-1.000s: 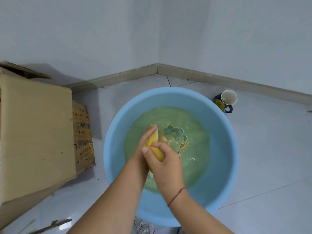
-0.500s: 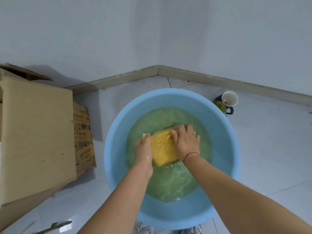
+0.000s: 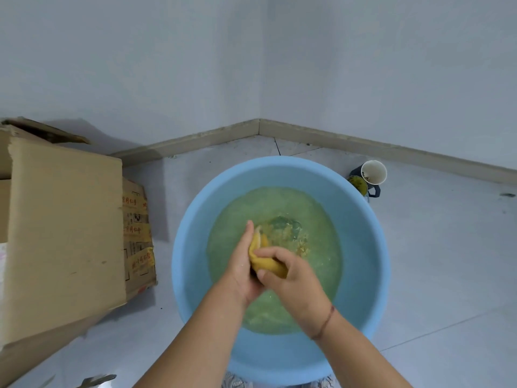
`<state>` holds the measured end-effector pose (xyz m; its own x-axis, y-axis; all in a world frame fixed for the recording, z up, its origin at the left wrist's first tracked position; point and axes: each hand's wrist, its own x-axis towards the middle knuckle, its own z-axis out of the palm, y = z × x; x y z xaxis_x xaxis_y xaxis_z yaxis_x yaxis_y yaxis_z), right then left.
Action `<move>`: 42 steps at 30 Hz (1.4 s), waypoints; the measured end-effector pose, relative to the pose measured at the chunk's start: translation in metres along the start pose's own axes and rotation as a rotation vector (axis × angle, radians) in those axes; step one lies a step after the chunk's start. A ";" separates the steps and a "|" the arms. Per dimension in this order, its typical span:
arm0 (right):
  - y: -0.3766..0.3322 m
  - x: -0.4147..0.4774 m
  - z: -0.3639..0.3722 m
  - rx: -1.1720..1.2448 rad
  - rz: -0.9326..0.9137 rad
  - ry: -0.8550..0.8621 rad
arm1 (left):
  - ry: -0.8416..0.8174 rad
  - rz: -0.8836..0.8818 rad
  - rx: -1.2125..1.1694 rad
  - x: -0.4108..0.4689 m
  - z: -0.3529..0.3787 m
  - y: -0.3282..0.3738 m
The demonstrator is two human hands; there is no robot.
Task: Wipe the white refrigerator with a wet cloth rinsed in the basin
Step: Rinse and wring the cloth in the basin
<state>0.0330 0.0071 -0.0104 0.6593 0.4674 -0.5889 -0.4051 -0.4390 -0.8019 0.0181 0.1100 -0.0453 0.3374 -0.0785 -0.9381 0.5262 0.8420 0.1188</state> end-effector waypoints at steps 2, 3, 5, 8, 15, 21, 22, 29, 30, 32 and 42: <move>-0.013 -0.016 -0.013 0.139 -0.084 -0.052 | -0.023 0.020 0.039 -0.009 0.005 0.003; -0.013 -0.016 -0.020 0.202 -0.100 -0.016 | -0.007 0.027 0.068 -0.010 0.007 0.002; -0.008 -0.006 -0.034 0.313 -0.081 0.163 | 0.036 0.032 0.072 -0.016 0.014 -0.002; 0.004 0.015 -0.037 0.554 0.008 0.331 | 0.068 -0.021 0.050 -0.028 0.025 -0.006; 0.007 0.029 -0.034 0.655 0.241 -0.116 | -0.044 -0.136 0.236 -0.038 0.024 -0.005; -0.005 0.034 -0.043 0.392 0.134 -0.229 | -0.204 -0.107 0.246 -0.030 0.014 -0.010; -0.007 0.034 -0.044 0.390 0.119 -0.240 | -0.213 -0.095 0.298 -0.031 0.014 -0.010; -0.003 0.039 -0.032 0.242 0.197 -0.206 | -0.100 0.008 0.823 -0.030 0.017 -0.014; -0.001 0.041 -0.029 0.224 0.212 -0.182 | -0.067 0.036 0.877 -0.030 0.019 -0.016; 0.002 0.044 -0.024 0.155 0.241 -0.100 | -0.009 0.090 0.936 -0.028 0.021 -0.021; 0.006 0.056 -0.010 -0.285 0.359 0.072 | 0.224 0.199 1.131 -0.017 0.033 -0.035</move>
<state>0.0738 0.0236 -0.0472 0.5553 0.1971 -0.8079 -0.4325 -0.7614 -0.4830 0.0192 0.0642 -0.0225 0.4063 0.1920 -0.8933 0.9125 -0.1351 0.3860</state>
